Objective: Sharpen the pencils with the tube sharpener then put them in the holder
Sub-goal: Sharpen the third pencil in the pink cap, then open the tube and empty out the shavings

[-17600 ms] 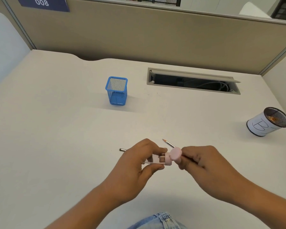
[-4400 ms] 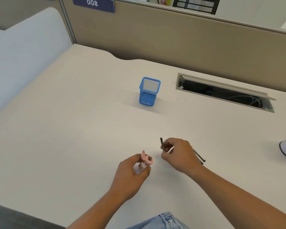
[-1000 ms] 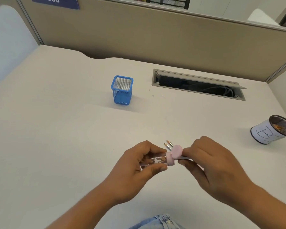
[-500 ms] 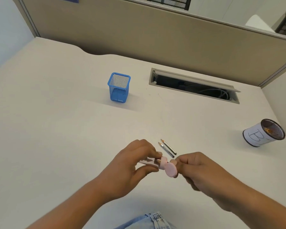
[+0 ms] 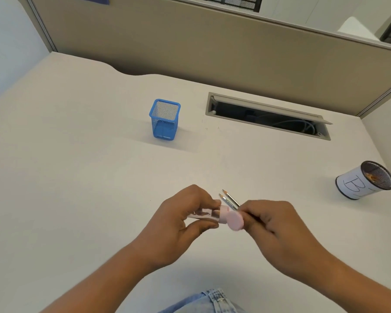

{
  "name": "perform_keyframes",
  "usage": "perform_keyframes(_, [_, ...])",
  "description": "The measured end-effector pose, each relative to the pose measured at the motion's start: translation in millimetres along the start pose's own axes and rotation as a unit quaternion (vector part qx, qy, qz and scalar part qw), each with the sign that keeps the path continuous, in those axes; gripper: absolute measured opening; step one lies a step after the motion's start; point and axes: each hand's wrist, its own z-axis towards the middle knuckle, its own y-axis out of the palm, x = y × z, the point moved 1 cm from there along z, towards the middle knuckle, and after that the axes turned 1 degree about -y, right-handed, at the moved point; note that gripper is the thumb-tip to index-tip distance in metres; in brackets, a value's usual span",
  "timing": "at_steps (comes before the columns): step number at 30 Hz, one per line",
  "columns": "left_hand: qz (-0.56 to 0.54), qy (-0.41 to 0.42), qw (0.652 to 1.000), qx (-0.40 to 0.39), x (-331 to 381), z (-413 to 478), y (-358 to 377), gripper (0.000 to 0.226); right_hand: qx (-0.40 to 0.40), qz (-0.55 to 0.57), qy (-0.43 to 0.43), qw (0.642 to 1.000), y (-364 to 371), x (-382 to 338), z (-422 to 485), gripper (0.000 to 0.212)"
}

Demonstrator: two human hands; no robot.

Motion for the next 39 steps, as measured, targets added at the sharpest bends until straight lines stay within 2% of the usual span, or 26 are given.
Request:
perform_keyframes(2, [0.05, 0.044, 0.998, -0.006, -3, 0, 0, 0.015, -0.073, 0.152, 0.167, 0.971, -1, -1, 2, 0.042])
perform_keyframes(4, [0.063, 0.058, 0.996, -0.01, -6, -2, 1, 0.015, -0.12, 0.24, 0.245, 0.932, -3, -2, 4, 0.047])
perform_keyframes(9, [0.076, 0.058, 0.995, -0.007, -7, -8, 7, 0.014, -0.187, 0.267, 0.318, 0.89, -9, -5, 7, 0.048])
perform_keyframes(12, [0.085, 0.028, 0.994, 0.062, -15, -10, 3, 0.013, -0.178, 0.278, 0.336, 0.882, -14, -3, 7, 0.047])
perform_keyframes(14, [0.06, -0.051, 0.99, 0.12, -27, -12, -3, 0.016, -0.148, 0.287, 0.329, 0.887, -17, 1, 7, 0.047])
perform_keyframes(17, [0.0, -0.136, 0.983, 0.12, -34, -12, -4, 0.021, -0.09, 0.267, 0.291, 0.914, -12, 13, 10, 0.04])
perform_keyframes(21, [-0.05, -0.14, 0.984, 0.102, -25, -8, 6, 0.017, -0.041, 0.201, 0.267, 0.942, 11, 37, 18, 0.024])
perform_keyframes(26, [-0.08, -0.192, 0.976, 0.07, -46, -16, 22, 0.021, 0.037, -0.001, 0.221, 0.975, 41, 66, 29, 0.01])
perform_keyframes(31, [-0.058, -0.228, 0.97, 0.057, -79, -25, 37, 0.015, 0.047, -0.115, 0.184, 0.975, 63, 77, 37, 0.024])
perform_keyframes(39, [-0.038, -0.244, 0.968, 0.034, -101, -31, 47, 0.018, 0.042, -0.208, 0.145, 0.967, 81, 80, 49, 0.014])
